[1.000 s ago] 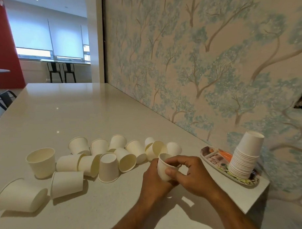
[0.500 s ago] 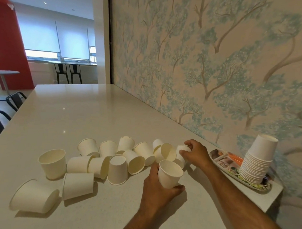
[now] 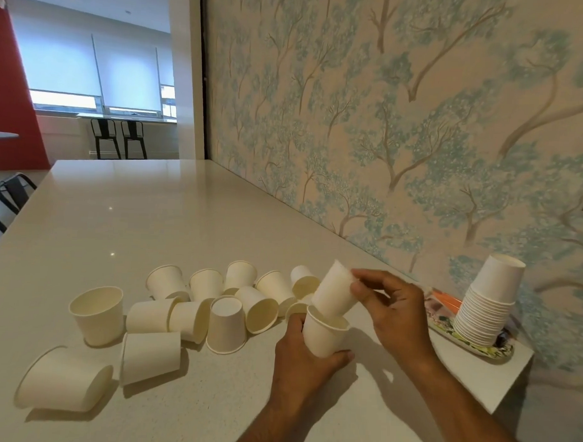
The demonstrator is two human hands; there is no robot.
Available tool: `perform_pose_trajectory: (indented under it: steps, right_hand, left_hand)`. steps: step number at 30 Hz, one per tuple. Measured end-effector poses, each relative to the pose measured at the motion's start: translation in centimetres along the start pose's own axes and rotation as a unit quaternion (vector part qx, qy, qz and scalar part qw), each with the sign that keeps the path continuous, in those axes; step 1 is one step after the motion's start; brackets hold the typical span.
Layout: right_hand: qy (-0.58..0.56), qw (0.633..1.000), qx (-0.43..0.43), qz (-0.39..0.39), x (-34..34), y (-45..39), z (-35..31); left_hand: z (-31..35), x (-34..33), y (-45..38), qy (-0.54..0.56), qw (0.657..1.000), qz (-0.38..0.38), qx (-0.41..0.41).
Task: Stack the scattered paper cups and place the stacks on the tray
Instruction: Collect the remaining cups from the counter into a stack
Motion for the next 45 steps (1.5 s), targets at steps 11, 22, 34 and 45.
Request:
perform_pose_trajectory:
  steps: [11,22,34,45]
  right_hand:
    - [0.059,0.973,-0.01,-0.221,-3.1,3.6,0.2]
    - [0.252,0.93,-0.027,-0.266,-3.8,1.5,5.7]
    - [0.354,0.92,0.11,-0.126,-4.7,0.6,4.9]
    - [0.078,0.99,-0.078,-0.084,-4.0,-4.1,1.5]
  left_hand:
    - [1.4,0.9,0.2,0.022,0.999,0.001,-0.025]
    - [0.7,4.4,-0.9,0.046,0.997,0.049,-0.023]
    - [0.3,5.1,-0.9,0.065,0.997,0.045,-0.011]
    - [-0.4,4.4,-0.9,0.008,1.0,0.021,0.001]
Point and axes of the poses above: each hand's wrist, its own y-axis away from the middle knuckle, its own x-axis out of the back of the hand, z = x × y, the point moved 7 cm from there along -y, towards the middle knuckle, and after that the axes turned 13 degrees about z, right-handed, at the moved point
